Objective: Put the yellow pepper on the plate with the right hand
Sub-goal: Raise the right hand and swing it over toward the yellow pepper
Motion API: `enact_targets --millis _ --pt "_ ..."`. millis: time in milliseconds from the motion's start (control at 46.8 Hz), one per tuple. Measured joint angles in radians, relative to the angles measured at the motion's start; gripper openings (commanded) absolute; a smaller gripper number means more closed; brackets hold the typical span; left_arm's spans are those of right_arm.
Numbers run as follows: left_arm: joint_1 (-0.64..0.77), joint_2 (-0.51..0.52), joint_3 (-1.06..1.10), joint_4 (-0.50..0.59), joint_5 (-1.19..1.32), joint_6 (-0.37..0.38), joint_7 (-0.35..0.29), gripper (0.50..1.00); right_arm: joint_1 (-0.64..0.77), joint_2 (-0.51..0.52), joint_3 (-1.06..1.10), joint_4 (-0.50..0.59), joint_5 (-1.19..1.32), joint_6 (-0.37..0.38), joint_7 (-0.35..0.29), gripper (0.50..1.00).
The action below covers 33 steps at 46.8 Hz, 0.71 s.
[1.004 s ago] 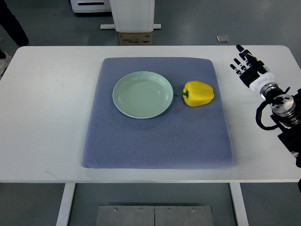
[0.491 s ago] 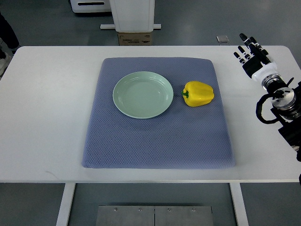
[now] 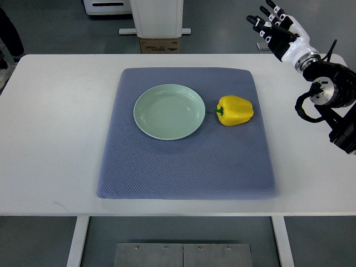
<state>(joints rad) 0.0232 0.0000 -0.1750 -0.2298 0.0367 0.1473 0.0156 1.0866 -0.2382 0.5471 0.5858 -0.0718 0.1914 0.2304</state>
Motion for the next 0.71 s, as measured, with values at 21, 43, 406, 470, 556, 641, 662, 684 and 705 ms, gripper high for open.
enact_targets --millis 21,43,406,470,556,641,662,684,705 --pt "0.0 0.0 0.0 0.0 0.0 0.0 0.0 1.0 0.007 -0.012 -0.022 0.009 -0.001 0.004 0.001 1.0" --pt "0.0 0.0 0.0 0.0 0.0 0.0 0.0 1.0 0.014 -0.024 -0.044 0.021 -0.001 0.007 0.001 1.0" --pt "0.0 0.0 0.0 0.0 0.0 0.0 0.0 1.0 0.133 -0.265 -0.431 0.302 -0.02 0.044 0.001 1.0" --pt "0.0 0.0 0.0 0.0 0.0 0.0 0.0 1.0 0.148 -0.309 -0.47 0.341 -0.036 0.066 0.001 1.0" --pt "0.0 0.0 0.0 0.0 0.0 0.0 0.0 1.0 0.172 -0.358 -0.509 0.39 -0.072 0.085 0.003 1.0" --pt "0.0 0.0 0.0 0.0 0.0 0.0 0.0 1.0 0.194 -0.398 -0.549 0.428 -0.123 0.103 0.004 0.996" --pt "0.0 0.0 0.0 0.0 0.0 0.0 0.0 1.0 0.201 -0.405 -0.559 0.435 -0.137 0.108 0.005 0.991" --pt "0.0 0.0 0.0 0.0 0.0 0.0 0.0 1.0 0.209 -0.413 -0.571 0.443 -0.154 0.112 0.006 0.987" --pt "0.0 0.0 0.0 0.0 0.0 0.0 0.0 1.0 0.216 -0.417 -0.581 0.449 -0.169 0.114 0.01 0.987"
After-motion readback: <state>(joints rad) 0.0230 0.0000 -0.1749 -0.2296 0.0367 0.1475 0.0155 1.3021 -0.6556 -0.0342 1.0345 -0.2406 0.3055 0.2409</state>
